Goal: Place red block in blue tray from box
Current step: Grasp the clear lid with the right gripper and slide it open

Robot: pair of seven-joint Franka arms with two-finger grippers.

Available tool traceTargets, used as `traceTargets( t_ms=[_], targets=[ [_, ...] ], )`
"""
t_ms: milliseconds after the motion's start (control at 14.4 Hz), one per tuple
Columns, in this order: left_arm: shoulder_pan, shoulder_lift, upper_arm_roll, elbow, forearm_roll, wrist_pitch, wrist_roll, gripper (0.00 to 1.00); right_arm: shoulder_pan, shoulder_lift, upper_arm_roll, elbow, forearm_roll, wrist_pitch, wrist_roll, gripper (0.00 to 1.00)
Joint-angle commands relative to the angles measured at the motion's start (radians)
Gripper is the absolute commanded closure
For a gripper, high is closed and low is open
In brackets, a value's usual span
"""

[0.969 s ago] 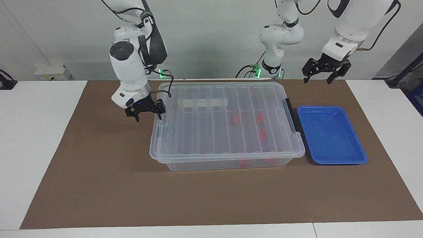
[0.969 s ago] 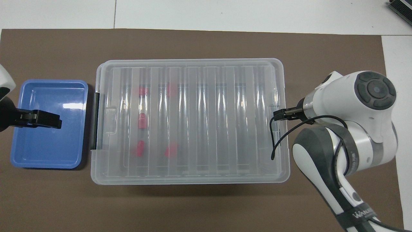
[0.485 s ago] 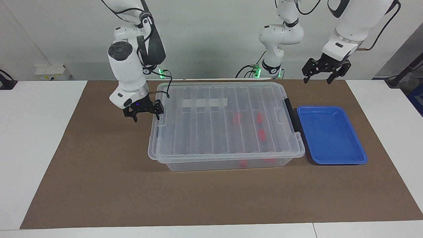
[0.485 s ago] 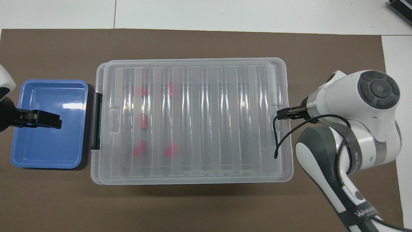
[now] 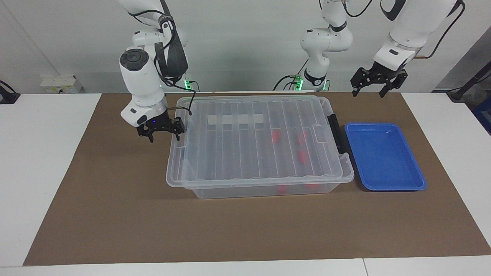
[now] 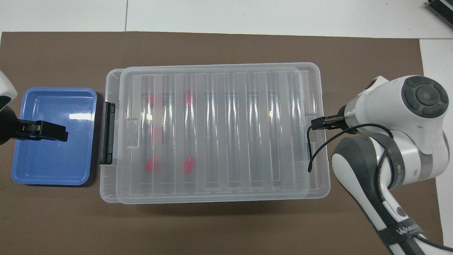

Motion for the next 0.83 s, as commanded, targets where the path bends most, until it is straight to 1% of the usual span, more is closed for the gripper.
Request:
traceTargets(
  t_ms=[0, 208, 762],
  targets=[
    [0.008, -0.011, -0.002, -0.005, -0.009, -0.006, -0.007, 0.00, -0.026, -0.003, 0.003, -0.002, -0.021, -0.001, -0.024, 0.00],
    [0.008, -0.011, -0.002, -0.005, -0.009, -0.006, -0.007, 0.00, -0.032, -0.003, 0.000, 0.001, -0.021, -0.008, -0.026, 0.00],
    [0.008, -0.011, -0.002, -0.005, -0.009, -0.006, -0.007, 0.00, -0.092, -0.009, 0.000, 0.001, -0.021, -0.028, -0.061, 0.00]
  ],
)
